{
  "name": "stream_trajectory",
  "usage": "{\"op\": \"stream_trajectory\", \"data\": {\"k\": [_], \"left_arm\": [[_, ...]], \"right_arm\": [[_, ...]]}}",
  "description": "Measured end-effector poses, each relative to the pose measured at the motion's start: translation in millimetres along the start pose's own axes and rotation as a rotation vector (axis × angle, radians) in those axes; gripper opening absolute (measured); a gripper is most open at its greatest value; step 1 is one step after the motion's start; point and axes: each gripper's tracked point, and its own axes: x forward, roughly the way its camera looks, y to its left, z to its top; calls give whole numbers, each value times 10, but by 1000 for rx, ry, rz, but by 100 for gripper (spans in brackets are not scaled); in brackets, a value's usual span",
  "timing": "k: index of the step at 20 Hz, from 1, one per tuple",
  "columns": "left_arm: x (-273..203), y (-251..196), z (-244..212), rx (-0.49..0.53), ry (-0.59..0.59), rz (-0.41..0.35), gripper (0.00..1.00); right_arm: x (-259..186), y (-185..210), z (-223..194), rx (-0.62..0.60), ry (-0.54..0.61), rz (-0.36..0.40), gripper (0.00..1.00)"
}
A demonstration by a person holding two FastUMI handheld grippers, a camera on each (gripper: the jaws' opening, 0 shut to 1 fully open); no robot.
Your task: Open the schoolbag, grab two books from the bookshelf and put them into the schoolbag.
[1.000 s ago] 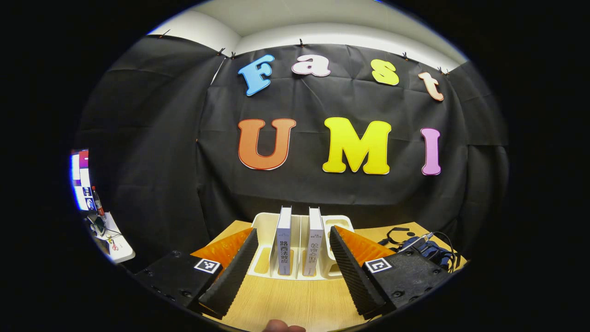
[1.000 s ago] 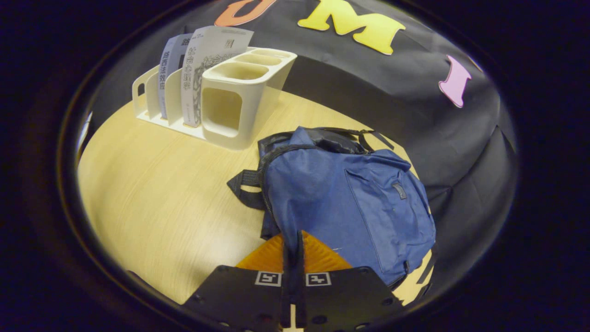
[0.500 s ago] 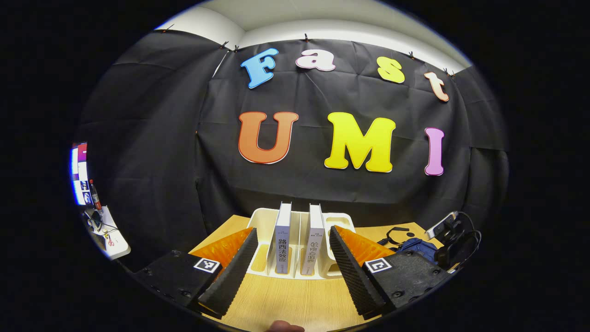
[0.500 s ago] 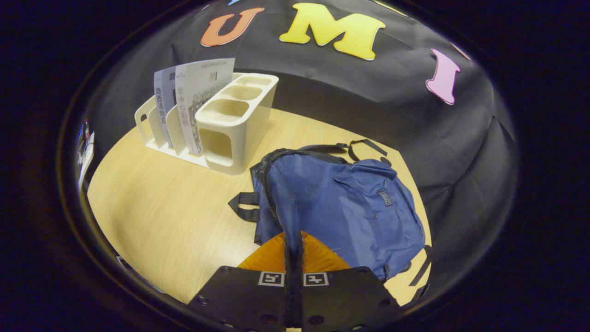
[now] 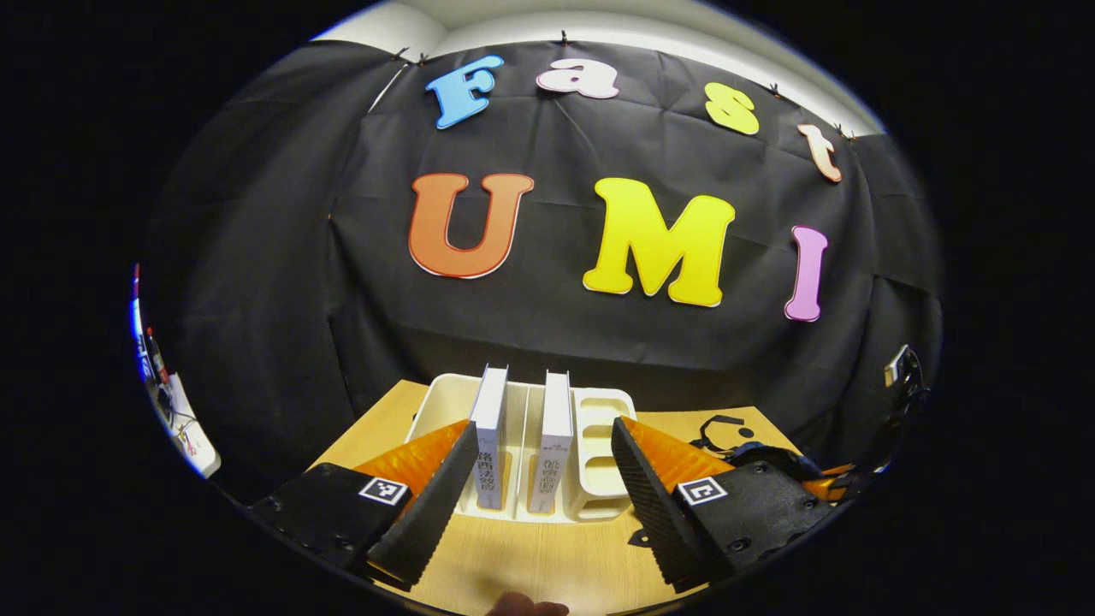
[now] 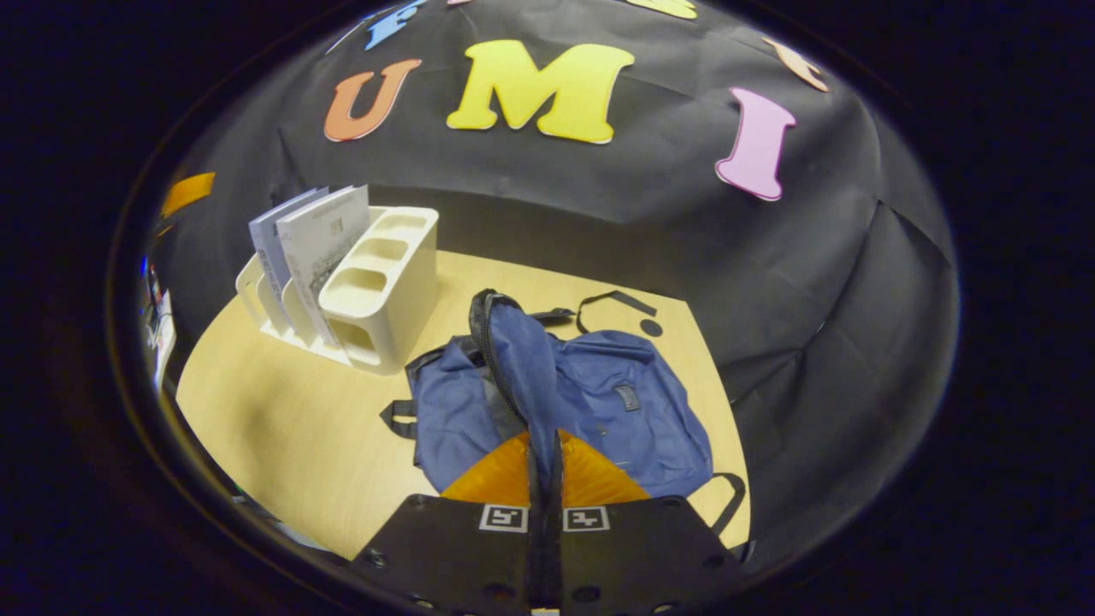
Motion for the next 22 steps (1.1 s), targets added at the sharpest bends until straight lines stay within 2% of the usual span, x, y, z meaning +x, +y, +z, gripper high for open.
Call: {"op": "stream_trajectory", "data": {"k": [4, 9, 13, 18, 19, 22], "left_arm": [[363, -200, 57, 10, 73, -39, 98], [899, -310, 41, 24, 218, -45, 98], [1288, -297, -51, 93, 325, -36, 98], [1634, -208, -427, 130, 508, -9, 98], [1677, -191, -517, 135, 549, 2, 98], [1731, -137, -691, 135, 634, 20, 98]], "right_arm": [[-56, -407, 142, 8, -13, 0, 0], [-43, -785, 202, 46, 3, 37, 0], [1, -1026, 253, 58, 1, 38, 0], [45, -1136, 227, 85, 7, 54, 0], [55, -1155, 212, 90, 9, 55, 3], [93, -1189, 187, 102, 15, 65, 0]]}}
